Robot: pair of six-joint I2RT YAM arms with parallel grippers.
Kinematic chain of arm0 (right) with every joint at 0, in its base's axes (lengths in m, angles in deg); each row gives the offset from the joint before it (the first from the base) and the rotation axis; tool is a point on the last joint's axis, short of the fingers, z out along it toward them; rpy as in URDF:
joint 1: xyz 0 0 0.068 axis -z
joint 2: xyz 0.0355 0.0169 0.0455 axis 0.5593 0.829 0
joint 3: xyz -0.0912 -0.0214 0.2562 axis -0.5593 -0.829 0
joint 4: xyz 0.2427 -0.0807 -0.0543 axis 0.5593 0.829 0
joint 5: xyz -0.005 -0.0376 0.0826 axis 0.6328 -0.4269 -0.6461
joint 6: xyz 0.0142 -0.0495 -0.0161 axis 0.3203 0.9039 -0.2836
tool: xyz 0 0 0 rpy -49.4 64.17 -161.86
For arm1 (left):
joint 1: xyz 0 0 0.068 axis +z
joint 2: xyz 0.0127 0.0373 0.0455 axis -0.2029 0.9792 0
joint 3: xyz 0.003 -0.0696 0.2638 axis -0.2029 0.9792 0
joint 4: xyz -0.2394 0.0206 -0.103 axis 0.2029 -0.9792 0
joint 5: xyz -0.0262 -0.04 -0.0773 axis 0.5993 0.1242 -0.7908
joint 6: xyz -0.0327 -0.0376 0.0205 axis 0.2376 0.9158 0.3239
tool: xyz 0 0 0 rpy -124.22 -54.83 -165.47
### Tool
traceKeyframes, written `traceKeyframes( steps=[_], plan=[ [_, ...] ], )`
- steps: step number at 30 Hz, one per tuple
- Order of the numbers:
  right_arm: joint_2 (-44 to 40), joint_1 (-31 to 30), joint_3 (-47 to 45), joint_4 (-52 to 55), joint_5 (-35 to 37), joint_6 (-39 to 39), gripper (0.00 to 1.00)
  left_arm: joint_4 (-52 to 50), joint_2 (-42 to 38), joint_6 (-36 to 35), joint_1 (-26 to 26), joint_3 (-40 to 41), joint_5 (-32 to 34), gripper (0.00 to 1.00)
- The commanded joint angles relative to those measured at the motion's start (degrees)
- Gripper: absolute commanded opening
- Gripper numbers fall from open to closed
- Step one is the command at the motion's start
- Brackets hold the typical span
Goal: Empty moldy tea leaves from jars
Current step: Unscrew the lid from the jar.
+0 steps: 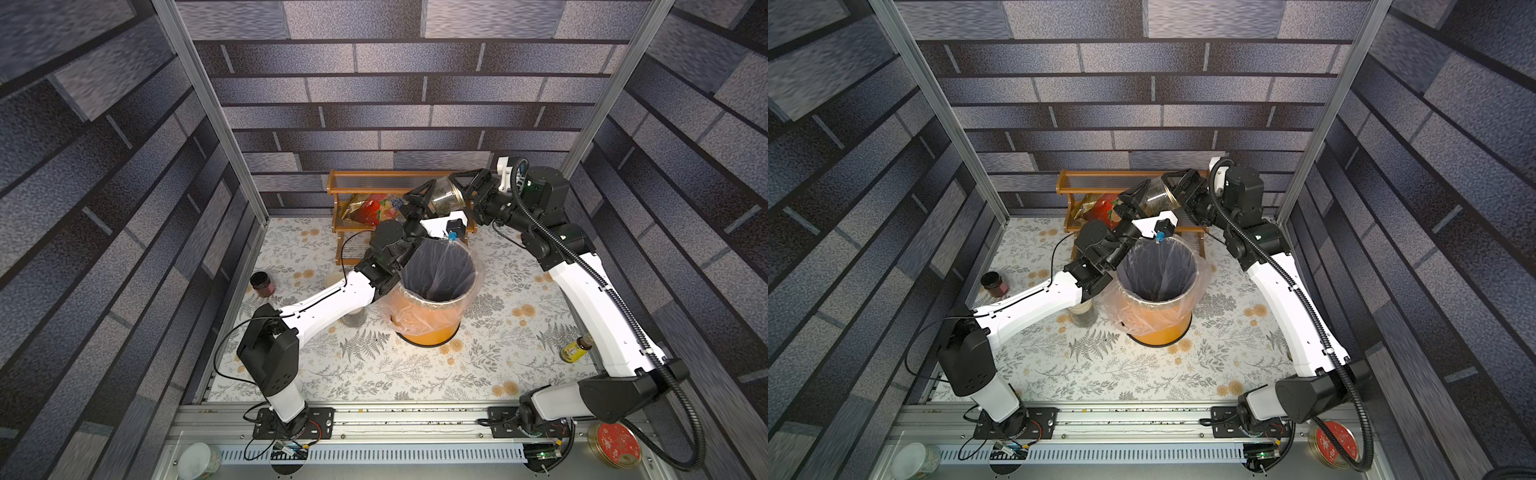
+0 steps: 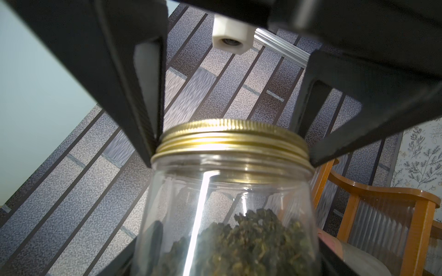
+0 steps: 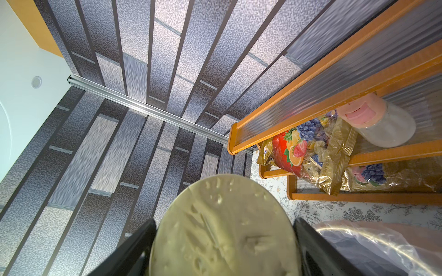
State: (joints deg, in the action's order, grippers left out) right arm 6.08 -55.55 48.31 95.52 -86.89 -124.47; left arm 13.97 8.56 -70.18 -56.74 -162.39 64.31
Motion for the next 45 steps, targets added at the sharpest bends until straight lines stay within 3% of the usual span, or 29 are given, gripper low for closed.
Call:
traceKeyframes(
  steps=[1, 12, 21, 45],
  plan=[
    [0.4, -0.3, -0.6, -2.7, -0.2, 0.1, 0.87, 1.3, -0.7, 1.2, -0.4, -0.5, -0.6, 0.34],
    [0.0, -0.3, -1.5, -2.7, -2.2, 2.7, 0.75, -3.2, -1.5, 4.9, -0.3, -1.8, -1.4, 0.34],
    [-0.7, -0.3, -1.8, -1.1, -6.4, 7.1, 0.73, -13.6, -3.7, 15.8, 1.3, -4.8, -6.3, 0.34],
    [-2.8, -1.1, -4.5, -1.4, -15.4, 14.8, 0.72, -23.1, -7.3, 48.1, 8.7, -8.8, -21.5, 0.34]
  ],
)
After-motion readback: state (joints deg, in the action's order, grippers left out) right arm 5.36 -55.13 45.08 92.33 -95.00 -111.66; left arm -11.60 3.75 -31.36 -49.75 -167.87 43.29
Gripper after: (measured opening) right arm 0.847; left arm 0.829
